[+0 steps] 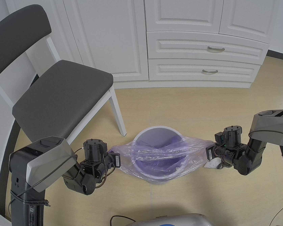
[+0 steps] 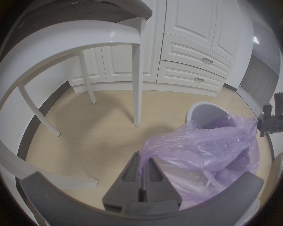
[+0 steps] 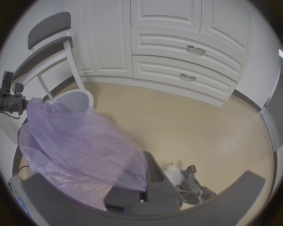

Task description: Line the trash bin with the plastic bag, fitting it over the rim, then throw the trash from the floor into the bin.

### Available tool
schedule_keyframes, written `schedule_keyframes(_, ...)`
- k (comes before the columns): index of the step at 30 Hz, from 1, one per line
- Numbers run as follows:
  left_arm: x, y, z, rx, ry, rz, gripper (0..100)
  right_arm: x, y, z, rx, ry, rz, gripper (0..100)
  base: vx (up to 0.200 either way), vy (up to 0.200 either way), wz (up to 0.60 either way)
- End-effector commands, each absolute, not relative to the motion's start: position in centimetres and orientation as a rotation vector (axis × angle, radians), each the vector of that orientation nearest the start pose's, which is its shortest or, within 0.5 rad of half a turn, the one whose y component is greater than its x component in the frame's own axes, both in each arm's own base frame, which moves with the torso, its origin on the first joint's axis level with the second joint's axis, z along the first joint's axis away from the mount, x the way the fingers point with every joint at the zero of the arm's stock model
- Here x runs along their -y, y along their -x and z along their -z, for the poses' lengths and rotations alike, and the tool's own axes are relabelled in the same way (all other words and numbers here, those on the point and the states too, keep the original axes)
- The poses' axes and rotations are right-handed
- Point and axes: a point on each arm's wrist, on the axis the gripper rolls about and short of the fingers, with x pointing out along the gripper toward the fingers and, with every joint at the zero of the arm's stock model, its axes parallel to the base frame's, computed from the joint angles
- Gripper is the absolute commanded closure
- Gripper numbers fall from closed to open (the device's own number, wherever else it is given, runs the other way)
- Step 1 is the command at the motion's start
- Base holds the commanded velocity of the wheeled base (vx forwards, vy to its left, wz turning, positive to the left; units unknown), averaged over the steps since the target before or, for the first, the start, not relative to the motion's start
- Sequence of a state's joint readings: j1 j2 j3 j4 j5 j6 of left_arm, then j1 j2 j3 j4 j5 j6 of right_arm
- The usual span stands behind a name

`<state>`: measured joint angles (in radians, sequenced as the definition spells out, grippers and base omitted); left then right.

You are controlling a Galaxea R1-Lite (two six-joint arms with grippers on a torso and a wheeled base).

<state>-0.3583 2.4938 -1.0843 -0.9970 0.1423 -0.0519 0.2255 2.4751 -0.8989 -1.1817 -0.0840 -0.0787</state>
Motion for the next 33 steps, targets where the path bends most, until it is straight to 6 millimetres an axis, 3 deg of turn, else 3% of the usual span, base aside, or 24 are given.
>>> schedule_keyframes(1, 15.2, -40.7, 1.8, -0.403, -0.052, 0.207, 100, -9.1, -39.2, 2.6, -0.385, 0.142, -0.164, 100, 0.0, 0.0, 0.0)
schedule_keyframes(2, 15.2, -40.7, 1.8, -0.403, -0.052, 0.209, 100, -9.1, -39.1, 2.6, -0.387, 0.141, -0.169, 0, 0.0, 0.0, 0.0)
schedule_keyframes(6, 15.2, -40.7, 1.8, -0.403, -0.052, 0.209, 100, -9.0, -39.1, 2.4, -0.385, 0.14, -0.17, 0, 0.0, 0.0, 0.0)
schedule_keyframes(11, 15.1, -40.6, 1.8, -0.406, -0.054, 0.207, 100, -7.1, -37.6, 1.3, -0.414, 0.107, -0.27, 0, 0.0, 0.0, 0.0)
schedule_keyframes(15, 15.1, -40.7, 1.8, -0.404, -0.053, 0.206, 100, -5.8, -37.7, 1.3, -0.417, 0.084, -0.302, 0, 0.0, 0.0, 0.0)
schedule_keyframes(16, 15.1, -40.7, 1.8, -0.406, -0.053, 0.206, 100, -4.5, -37.8, 1.3, -0.419, 0.05, -0.349, 0, 0.0, 0.0, 0.0)
schedule_keyframes(19, 14.9, -40.8, 1.8, -0.406, -0.053, 0.201, 100, -3.3, -37.6, 1.3, -0.424, -0.014, -0.42, 0, 0.0, 0.0, 0.0)
schedule_keyframes(26, 14.9, -40.8, 1.8, -0.404, -0.052, 0.201, 100, -1.4, -37.6, 0.2, -0.408, -0.15, -0.481, 0, 0.0, 0.0, 0.0)
schedule_keyframes(31, 14.9, -40.7, 1.8, -0.407, -0.053, 0.203, 100, -2.6, -36.6, -2.1, -0.366, -0.116, -0.5, 0, 0.0, 0.0, 0.0)
schedule_keyframes(33, 14.9, -40.1, 2.0, -0.427, -0.059, 0.21, 100, -4.8, -35.7, -4.5, -0.31, -0.069, -0.472, 0, 0.0, 0.0, 0.0)
